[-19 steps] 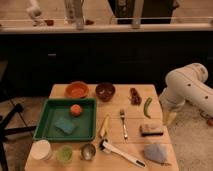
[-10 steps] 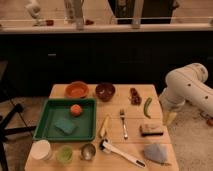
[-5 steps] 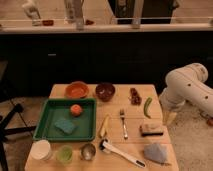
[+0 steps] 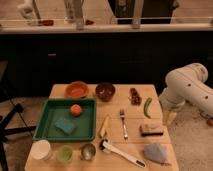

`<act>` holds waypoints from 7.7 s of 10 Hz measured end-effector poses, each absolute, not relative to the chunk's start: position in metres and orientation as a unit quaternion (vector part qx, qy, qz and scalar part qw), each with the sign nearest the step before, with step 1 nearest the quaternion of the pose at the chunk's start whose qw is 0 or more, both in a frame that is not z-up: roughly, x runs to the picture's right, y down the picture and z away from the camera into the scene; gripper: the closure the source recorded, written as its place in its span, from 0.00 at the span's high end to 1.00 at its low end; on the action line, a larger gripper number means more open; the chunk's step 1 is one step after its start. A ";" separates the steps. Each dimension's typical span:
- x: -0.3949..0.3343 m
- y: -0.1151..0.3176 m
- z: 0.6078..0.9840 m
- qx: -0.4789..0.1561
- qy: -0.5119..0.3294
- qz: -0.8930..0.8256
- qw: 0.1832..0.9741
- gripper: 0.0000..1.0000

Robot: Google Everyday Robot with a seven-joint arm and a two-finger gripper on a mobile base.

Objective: Place fork in red bowl

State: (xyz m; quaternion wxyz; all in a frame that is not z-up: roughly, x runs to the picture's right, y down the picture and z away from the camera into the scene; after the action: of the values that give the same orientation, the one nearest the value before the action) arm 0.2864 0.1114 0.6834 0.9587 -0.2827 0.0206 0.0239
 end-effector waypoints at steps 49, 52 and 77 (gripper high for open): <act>0.099 0.210 0.842 -0.289 -0.083 0.324 0.897 0.80; 0.093 0.212 0.845 -0.286 -0.078 0.325 0.898 0.80; 0.098 0.228 0.858 -0.245 -0.054 0.335 0.908 0.80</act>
State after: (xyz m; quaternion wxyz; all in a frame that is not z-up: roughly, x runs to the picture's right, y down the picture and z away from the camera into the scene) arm 0.0984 0.2275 0.8578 0.9083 -0.2447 -0.0544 0.3349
